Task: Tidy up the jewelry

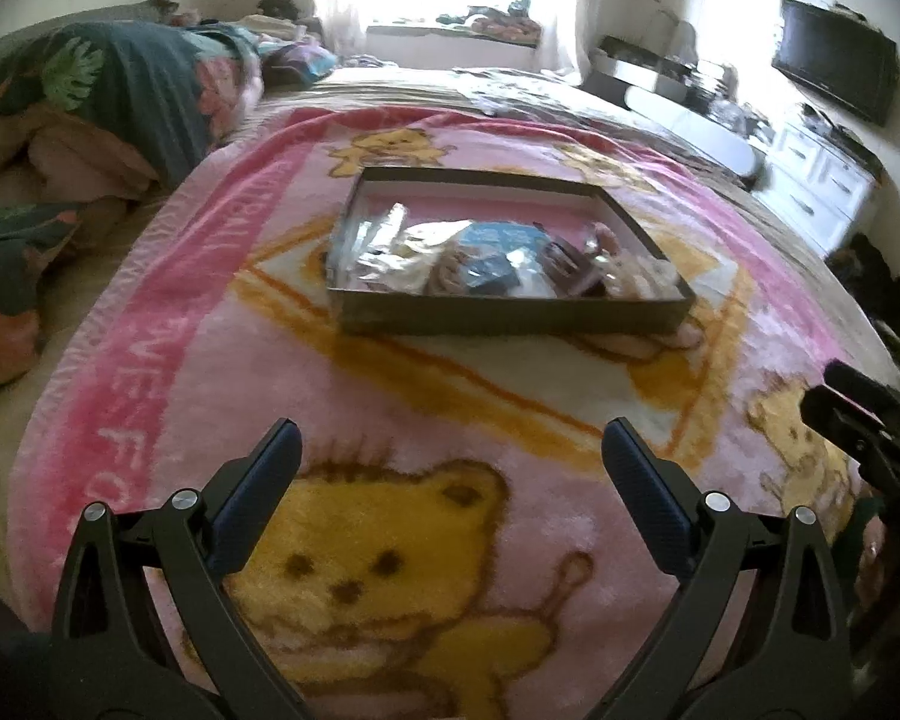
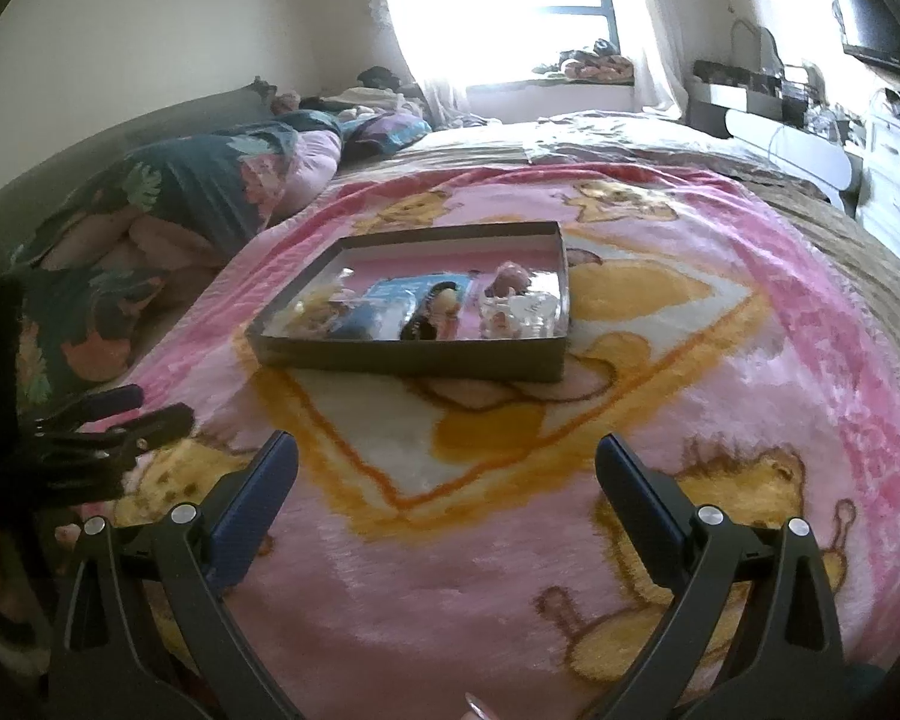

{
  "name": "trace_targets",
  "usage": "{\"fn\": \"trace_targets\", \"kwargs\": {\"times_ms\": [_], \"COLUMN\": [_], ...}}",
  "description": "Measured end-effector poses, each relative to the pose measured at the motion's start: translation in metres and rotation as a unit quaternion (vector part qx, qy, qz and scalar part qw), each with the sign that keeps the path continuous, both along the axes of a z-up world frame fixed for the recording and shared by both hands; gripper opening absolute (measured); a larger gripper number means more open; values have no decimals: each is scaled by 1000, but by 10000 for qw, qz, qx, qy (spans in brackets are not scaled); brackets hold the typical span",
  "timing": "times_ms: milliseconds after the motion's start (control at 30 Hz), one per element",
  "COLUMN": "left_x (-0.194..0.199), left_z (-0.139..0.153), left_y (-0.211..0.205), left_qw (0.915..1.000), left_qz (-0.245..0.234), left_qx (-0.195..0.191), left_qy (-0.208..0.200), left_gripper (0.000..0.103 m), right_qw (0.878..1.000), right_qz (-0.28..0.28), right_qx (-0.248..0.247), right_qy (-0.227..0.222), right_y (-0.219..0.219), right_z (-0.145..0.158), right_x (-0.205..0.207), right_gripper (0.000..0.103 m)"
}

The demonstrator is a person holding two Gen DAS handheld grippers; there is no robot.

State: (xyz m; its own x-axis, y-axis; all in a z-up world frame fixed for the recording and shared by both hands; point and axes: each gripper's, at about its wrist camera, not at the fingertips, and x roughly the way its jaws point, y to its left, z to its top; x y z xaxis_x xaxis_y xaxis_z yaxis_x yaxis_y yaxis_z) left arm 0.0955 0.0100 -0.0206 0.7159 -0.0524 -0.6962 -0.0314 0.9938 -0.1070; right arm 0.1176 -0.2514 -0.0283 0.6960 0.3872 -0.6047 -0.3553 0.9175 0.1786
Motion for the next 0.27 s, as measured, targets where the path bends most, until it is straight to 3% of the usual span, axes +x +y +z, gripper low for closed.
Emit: {"fn": "trace_targets", "kwargs": {"times_ms": [133,267], "left_x": [23,61], "left_z": [-5,-17], "left_y": [34,101], "left_qw": [9981,9850], "left_qz": [549,1585], "left_qx": [-60,248], "left_qy": [272,637], "left_gripper": [94,94], "right_qw": [9980,9819], "right_qz": [-586,-1760], "right_qx": [-195,-459], "right_qy": [136,527], "right_y": [-28,-91], "right_z": [-8,-24], "right_x": [38,110], "right_gripper": [99,99]}}
